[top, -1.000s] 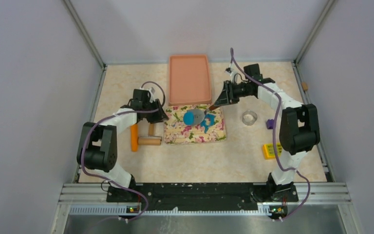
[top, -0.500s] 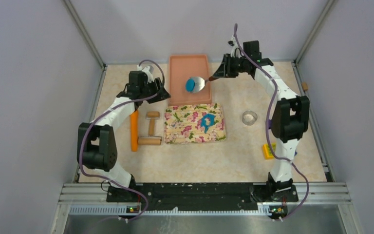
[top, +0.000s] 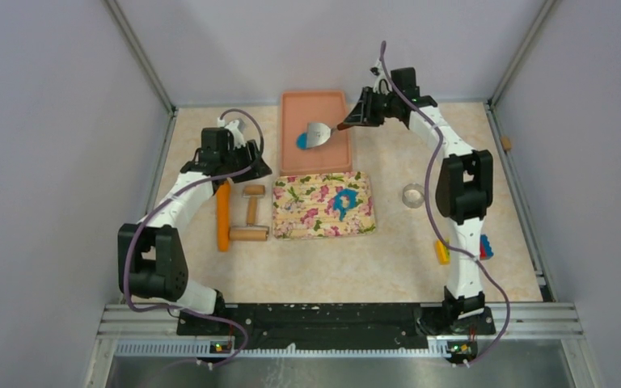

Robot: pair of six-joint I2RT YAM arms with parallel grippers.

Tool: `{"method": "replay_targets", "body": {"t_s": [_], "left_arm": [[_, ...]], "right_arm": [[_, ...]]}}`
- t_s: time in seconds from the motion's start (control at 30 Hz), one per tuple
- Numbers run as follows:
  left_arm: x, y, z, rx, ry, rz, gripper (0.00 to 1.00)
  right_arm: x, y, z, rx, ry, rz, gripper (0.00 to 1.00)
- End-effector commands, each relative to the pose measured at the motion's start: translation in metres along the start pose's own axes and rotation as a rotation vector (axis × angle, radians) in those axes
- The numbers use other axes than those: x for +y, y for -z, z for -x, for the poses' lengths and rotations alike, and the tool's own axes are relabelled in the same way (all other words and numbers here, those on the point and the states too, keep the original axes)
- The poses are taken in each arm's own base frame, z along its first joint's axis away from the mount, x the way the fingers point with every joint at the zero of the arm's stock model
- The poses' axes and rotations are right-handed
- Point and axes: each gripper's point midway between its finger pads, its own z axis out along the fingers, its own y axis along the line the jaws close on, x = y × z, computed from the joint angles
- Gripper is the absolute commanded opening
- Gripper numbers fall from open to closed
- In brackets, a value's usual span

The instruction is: Roll out the dumpling wrappers from the dough

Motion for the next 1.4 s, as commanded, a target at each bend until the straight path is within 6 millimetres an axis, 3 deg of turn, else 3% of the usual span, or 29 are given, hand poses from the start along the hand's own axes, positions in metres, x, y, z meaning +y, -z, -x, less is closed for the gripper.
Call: {"method": "replay_targets", "body": {"t_s": [0.0, 0.27, 0.5, 0.9, 1.13, 1.37], "left_arm": [[0.001, 0.009, 0.0, -0.022, -0.033, -0.003, 0.56], [0.0, -0.001, 0.0, -0.026, -0.016, -0.026, 0.56], [-0.004, -0.011, 0.013, -0.046, -0.071, -0.065, 0.56], [-0.011, -0.045, 0.06, -0.085, -0.154, -0.111, 0.52], [-0.019, -0.048, 0.084, -0.121, -0.176, -0.125, 0.52], [-0.025, -0.033, 0.099, -0.159, -0.236, -0.113, 0.54]], "right_arm": [[0.053, 0.011, 0.037, -0.101, 0.077, 0.122, 0.0], [0.05, 0.027, 0.044, -0.137, 0.124, 0.051, 0.0], [0.04, 0.037, 0.046, -0.149, 0.163, -0.031, 0.0], [0.033, 0.052, 0.035, -0.131, 0.198, -0.095, 0.0], [0.038, 0.086, 0.044, -0.173, 0.243, -0.126, 0.0], [0.027, 0.135, 0.029, -0.176, 0.228, -0.166, 0.0]]}}
